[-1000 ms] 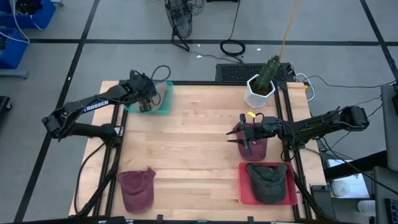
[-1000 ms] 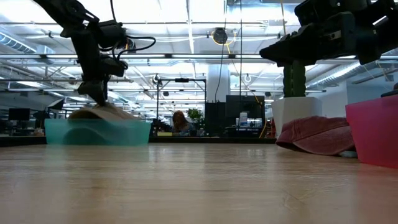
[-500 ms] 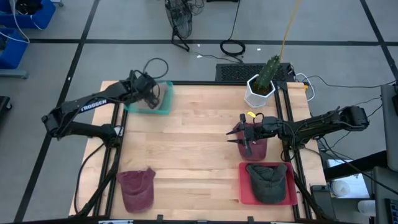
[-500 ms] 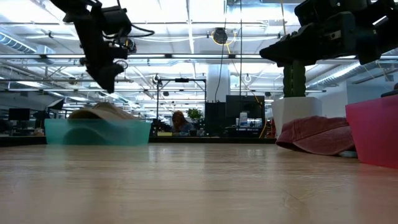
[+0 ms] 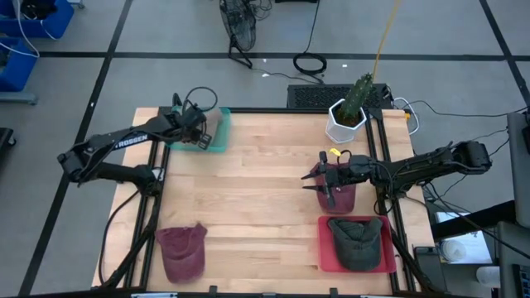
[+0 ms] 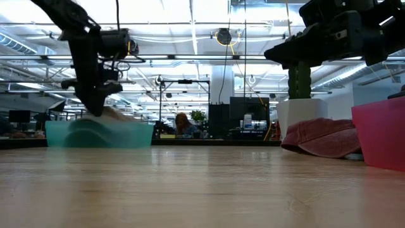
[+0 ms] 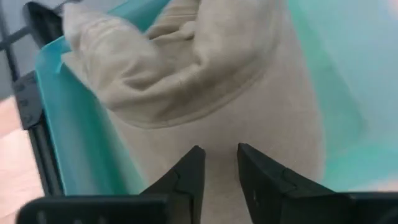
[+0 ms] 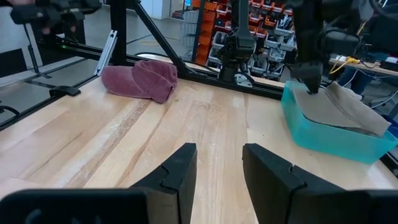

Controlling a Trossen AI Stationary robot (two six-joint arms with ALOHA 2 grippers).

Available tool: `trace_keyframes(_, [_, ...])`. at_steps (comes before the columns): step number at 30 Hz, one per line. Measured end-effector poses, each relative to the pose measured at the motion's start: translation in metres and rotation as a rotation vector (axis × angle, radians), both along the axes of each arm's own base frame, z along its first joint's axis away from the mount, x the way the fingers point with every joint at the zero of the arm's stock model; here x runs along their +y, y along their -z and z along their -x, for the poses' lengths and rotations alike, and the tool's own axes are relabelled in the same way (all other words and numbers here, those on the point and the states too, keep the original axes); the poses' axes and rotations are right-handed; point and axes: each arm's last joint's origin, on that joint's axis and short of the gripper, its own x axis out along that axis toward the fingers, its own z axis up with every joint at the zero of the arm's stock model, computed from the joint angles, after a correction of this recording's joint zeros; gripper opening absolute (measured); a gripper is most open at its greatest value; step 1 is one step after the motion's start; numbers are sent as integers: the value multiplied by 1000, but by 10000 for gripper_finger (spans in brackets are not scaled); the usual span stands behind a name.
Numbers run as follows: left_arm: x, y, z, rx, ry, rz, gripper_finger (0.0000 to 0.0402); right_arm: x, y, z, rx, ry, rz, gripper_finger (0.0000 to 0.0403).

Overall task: Pick & Place hat
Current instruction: Put the brown cap into the green bin

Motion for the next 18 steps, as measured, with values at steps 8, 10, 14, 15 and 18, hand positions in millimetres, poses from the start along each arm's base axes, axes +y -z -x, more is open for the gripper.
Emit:
trace_keyframes(8, [17, 32, -4, -133, 11, 24, 56, 0, 0, 0, -1, 0, 2, 116])
trace_keyframes(10, [19, 36, -6, -116, 24, 37, 50, 0, 0, 0, -2, -1, 7, 116])
trace_keyframes(14, [19, 40, -6, -87, 51, 46, 38, 0, 0, 0, -1, -2, 14, 116])
trace_keyframes(15, [20, 38, -6, -88, 54, 44, 35, 0, 0, 0, 3, -2, 14, 116])
trace_keyframes(18, [20, 26, -7, -95, 60, 48, 31, 0, 1, 0, 8, -1, 14, 116])
